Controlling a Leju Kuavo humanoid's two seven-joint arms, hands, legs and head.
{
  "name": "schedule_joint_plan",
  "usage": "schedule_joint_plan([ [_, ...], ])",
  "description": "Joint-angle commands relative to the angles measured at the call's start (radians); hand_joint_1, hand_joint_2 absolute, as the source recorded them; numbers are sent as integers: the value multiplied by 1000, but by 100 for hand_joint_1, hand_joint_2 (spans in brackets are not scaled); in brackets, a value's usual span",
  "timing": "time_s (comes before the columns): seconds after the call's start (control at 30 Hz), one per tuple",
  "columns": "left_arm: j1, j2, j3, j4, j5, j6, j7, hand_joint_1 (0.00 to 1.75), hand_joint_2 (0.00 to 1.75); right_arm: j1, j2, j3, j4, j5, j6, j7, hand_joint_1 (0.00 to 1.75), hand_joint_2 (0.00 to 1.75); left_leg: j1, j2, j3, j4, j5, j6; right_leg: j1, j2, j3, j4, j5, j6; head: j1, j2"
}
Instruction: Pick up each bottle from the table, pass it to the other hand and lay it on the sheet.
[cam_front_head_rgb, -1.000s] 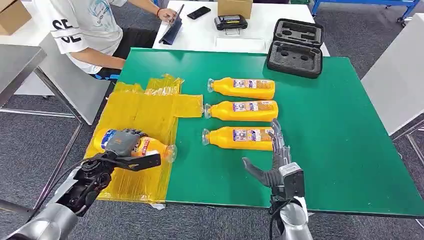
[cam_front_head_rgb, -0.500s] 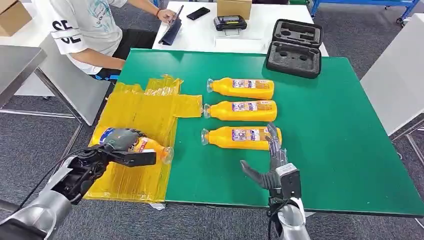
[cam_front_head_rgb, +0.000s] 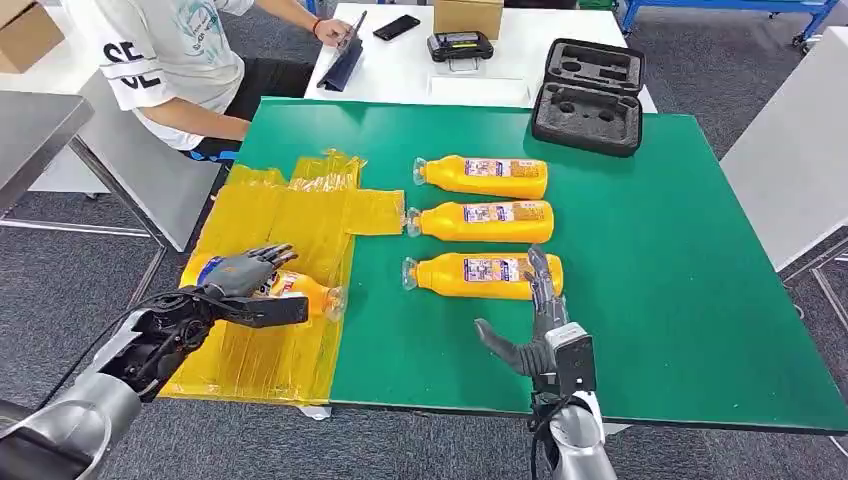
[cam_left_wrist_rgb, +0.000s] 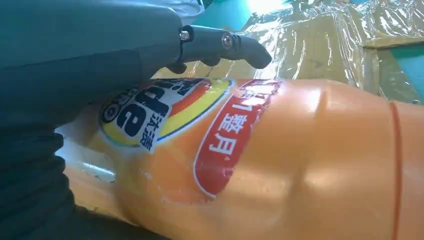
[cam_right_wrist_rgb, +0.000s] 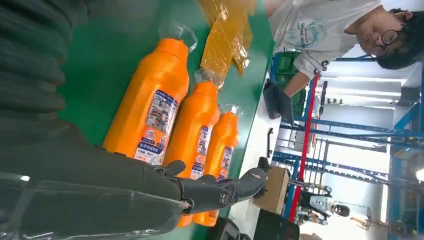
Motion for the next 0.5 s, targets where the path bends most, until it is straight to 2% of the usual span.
schedule_joint_plan([
  [0.03, 3, 41, -73, 67, 1, -27, -4, 0, 175, -44, -19, 17, 73, -4, -3, -2, 0, 175, 0, 3, 3, -1, -1, 0, 0, 3, 2, -1, 0, -1, 0, 0],
  [0.23, -9, 53, -75, 54, 11, -42, -20, 0, 175, -55, -22, 19, 87, -4, -3, -2, 0, 175, 0, 4, 5, -2, -2, -1, 0, 4, 3, -1, -1, -1, 0, 0],
  [0.43, 42, 155, -114, -91, 35, -99, -48, 0, 175, -61, -30, 29, 102, -14, -3, -3, 0, 175, 0, 5, 3, -1, -1, -1, 0, 4, 1, 0, 0, -1, 0, 0],
  [0.5, 57, 161, -116, -114, 36, -105, -45, 0, 175, -60, -31, 31, 101, -15, -3, -3, 0, 175, 0, 7, 4, -2, -1, -1, 0, 6, 2, -1, 0, -1, 0, 0],
])
